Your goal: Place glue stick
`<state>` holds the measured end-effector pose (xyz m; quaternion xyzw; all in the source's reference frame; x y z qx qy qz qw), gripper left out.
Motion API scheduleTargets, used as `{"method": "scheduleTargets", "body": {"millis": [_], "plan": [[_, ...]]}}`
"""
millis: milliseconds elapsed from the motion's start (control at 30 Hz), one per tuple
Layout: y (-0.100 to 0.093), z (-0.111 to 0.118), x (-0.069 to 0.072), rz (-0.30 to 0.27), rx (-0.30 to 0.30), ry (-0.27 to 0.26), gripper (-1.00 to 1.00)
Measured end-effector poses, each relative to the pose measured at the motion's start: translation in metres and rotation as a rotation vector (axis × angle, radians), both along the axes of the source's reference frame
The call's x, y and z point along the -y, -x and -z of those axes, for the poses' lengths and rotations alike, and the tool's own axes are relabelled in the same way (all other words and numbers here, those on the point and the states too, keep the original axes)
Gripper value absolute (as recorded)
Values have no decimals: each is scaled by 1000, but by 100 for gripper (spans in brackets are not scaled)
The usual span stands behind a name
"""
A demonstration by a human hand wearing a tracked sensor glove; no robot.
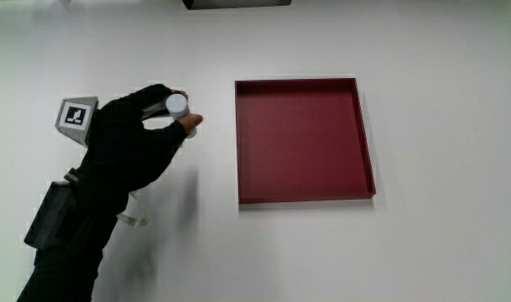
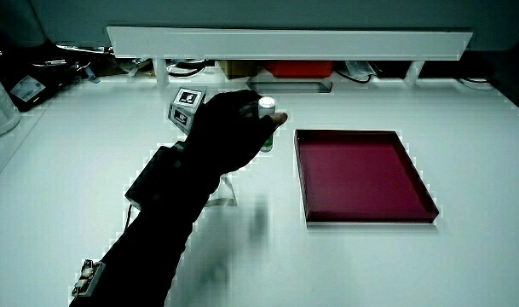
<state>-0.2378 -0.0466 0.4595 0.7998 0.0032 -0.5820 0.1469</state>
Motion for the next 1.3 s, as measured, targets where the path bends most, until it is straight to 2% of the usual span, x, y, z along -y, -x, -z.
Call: {"method": "scheduleTargets", "body": {"millis": [33, 300, 633, 933, 1000, 1067, 1233, 1300], "plan": [[4, -4, 0, 9, -8, -1, 0], [31, -34, -3, 110, 53, 51, 0], [41, -67, -13, 177, 86, 80, 0], [40, -82, -19, 189, 96, 137, 0], [42, -85, -20, 200, 69, 129, 0], [43, -88, -19, 194, 91, 125, 0], [41, -86, -20, 194, 80, 133, 0], [42, -87, -21, 193, 81, 128, -6]]}}
